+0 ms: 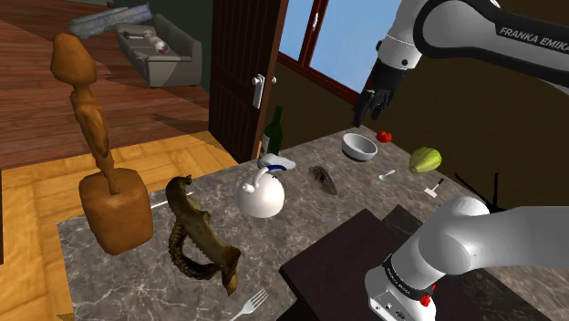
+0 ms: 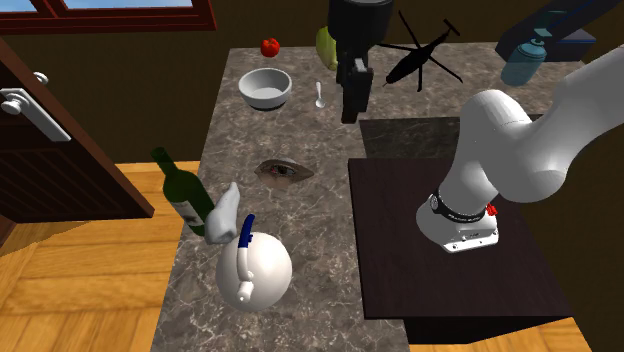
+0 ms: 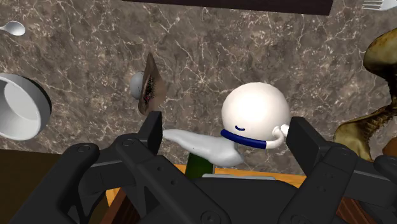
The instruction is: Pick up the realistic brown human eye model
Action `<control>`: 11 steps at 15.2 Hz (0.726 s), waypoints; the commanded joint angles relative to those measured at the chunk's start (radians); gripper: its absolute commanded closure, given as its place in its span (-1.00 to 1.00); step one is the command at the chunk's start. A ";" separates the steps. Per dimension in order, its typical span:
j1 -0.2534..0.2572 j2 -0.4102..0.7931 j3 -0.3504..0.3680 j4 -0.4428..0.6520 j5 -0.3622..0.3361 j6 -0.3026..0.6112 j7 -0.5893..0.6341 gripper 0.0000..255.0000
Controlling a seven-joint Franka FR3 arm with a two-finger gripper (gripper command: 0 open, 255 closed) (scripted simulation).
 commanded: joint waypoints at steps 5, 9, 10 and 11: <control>-0.015 0.023 -0.039 -0.102 -0.029 0.125 -0.040 -1.00; -0.034 0.071 -0.078 -0.186 -0.059 0.257 -0.078 -1.00; -0.039 0.087 -0.089 -0.203 -0.067 0.291 -0.088 -1.00; -0.044 0.104 -0.099 -0.220 -0.075 0.326 -0.097 -1.00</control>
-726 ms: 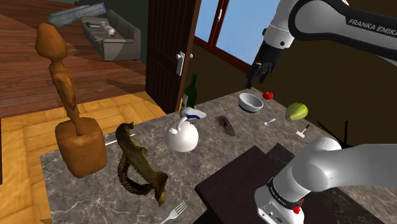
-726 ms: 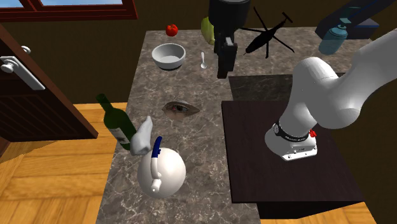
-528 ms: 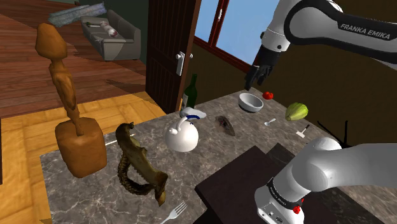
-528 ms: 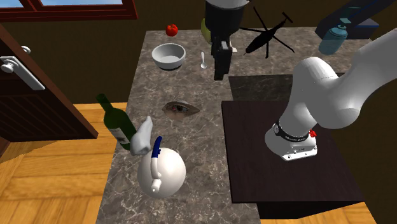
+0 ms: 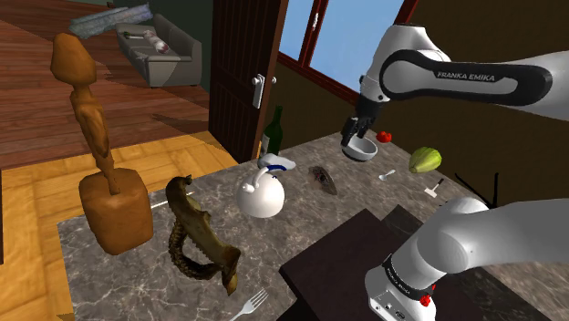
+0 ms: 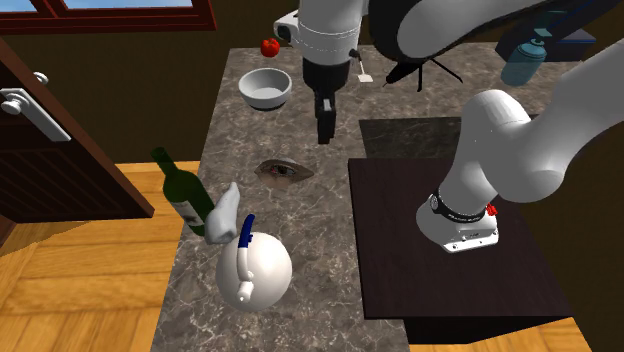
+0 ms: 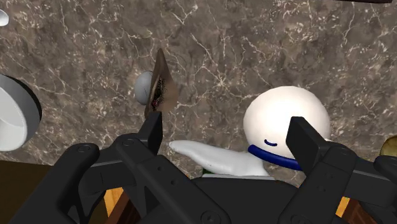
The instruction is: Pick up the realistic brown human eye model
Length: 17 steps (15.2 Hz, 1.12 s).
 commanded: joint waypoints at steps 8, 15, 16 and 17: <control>-0.047 0.215 -0.093 -0.099 -0.064 0.321 -0.081 -1.00; -0.076 0.466 -0.162 -0.089 -0.083 0.568 -0.151 -1.00; -0.079 0.506 -0.170 -0.081 -0.081 0.601 -0.163 -1.00; -0.082 0.547 -0.178 -0.072 -0.077 0.633 -0.176 -1.00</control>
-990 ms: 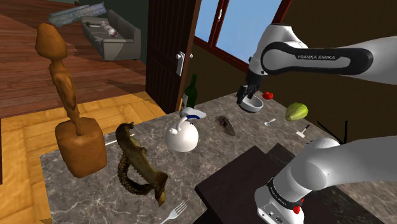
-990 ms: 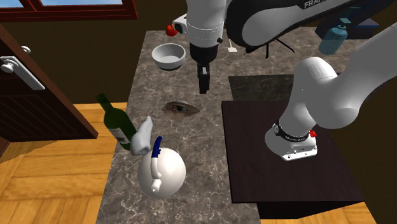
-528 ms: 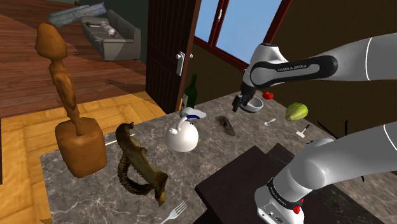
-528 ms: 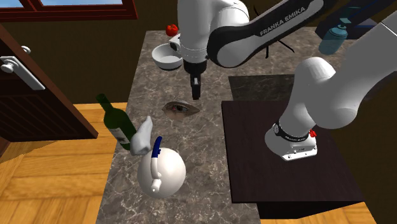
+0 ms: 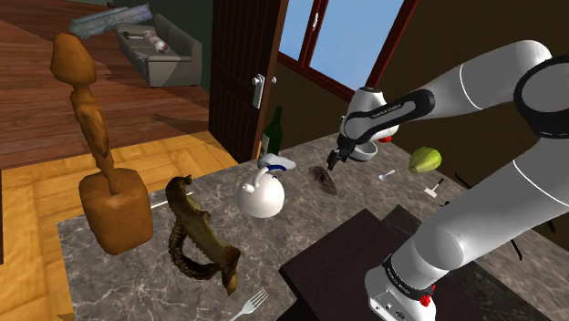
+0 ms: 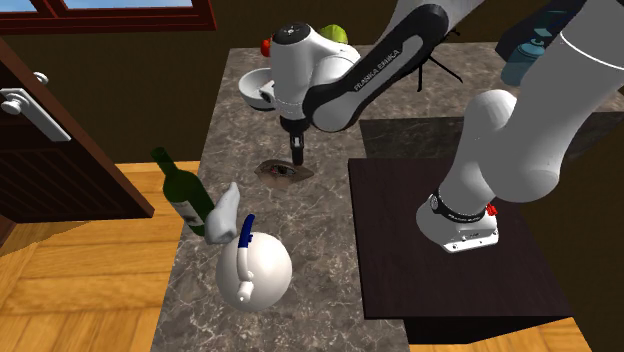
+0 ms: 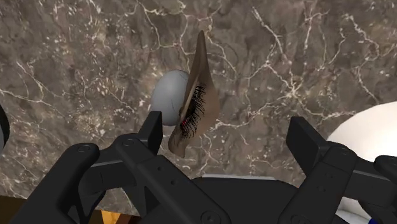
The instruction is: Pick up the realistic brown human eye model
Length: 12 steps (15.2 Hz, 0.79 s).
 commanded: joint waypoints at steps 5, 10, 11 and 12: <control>-0.024 0.254 -0.033 0.076 0.051 0.182 -0.091 -1.00; -0.030 0.325 -0.025 0.075 0.067 0.253 -0.097 -1.00; -0.031 0.340 -0.023 0.076 0.071 0.266 -0.099 -1.00; -0.032 0.354 -0.021 0.077 0.075 0.280 -0.100 -1.00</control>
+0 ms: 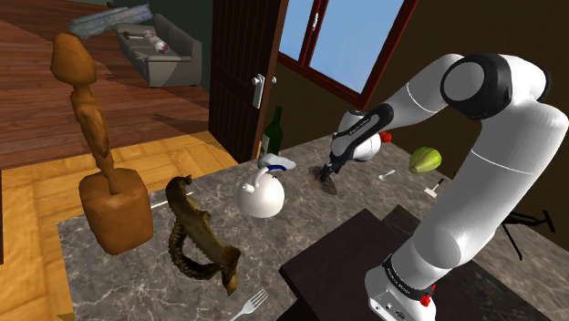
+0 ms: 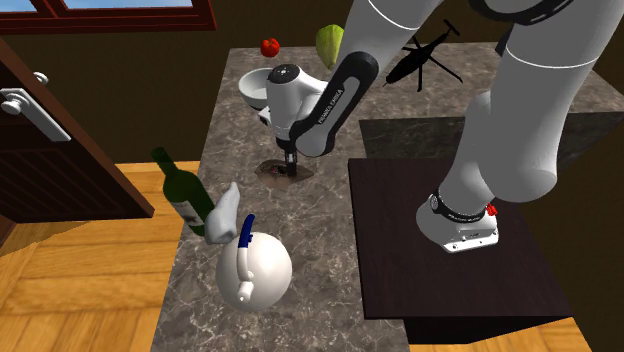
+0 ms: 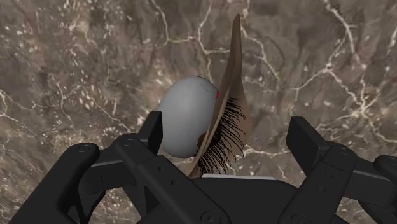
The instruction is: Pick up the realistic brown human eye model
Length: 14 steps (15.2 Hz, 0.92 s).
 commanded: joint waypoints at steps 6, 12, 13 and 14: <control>-0.002 0.023 0.004 0.002 0.006 0.021 -0.002 1.00; -0.001 0.024 0.004 0.002 0.006 0.021 -0.001 1.00; -0.002 0.024 0.004 0.003 0.007 0.022 -0.002 1.00; 0.000 0.010 0.002 0.002 0.003 0.008 -0.001 1.00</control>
